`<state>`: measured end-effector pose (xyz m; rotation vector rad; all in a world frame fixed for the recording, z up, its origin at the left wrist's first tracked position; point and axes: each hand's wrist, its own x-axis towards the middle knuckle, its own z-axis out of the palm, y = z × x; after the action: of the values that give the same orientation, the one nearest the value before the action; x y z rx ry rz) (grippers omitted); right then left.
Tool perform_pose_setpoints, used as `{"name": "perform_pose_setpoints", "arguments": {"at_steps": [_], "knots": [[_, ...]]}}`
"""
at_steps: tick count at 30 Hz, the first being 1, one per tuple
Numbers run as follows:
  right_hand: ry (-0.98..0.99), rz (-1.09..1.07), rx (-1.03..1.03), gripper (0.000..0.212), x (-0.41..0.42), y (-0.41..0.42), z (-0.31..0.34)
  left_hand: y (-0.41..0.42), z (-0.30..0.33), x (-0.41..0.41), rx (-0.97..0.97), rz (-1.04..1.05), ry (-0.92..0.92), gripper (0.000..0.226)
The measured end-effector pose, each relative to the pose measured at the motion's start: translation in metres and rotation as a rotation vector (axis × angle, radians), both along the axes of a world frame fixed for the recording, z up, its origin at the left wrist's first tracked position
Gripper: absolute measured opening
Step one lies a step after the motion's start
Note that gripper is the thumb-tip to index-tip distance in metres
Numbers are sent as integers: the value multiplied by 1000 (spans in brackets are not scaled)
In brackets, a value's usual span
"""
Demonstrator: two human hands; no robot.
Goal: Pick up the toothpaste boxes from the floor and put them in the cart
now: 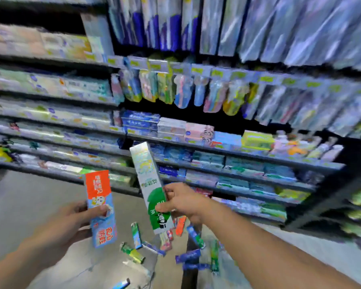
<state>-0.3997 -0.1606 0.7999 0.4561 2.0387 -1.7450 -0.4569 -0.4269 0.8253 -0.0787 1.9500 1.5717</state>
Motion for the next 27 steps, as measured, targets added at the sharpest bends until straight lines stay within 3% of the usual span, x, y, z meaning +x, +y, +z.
{"name": "perform_pose_setpoints", "arguments": {"at_steps": [8,16,20,27], "knots": [[37,-388,-43,25,113,132,23,161,19,27,9,-285,32,23],[25,-764,9,29,282,297,24,386,28,107,7,-597,33,23],[47,-930,18,23,371,375,22,494,32,169,8,-745,20,38],[42,-1172,13,31,508,470,14,649,30,283,25,-942,22,14]]}}
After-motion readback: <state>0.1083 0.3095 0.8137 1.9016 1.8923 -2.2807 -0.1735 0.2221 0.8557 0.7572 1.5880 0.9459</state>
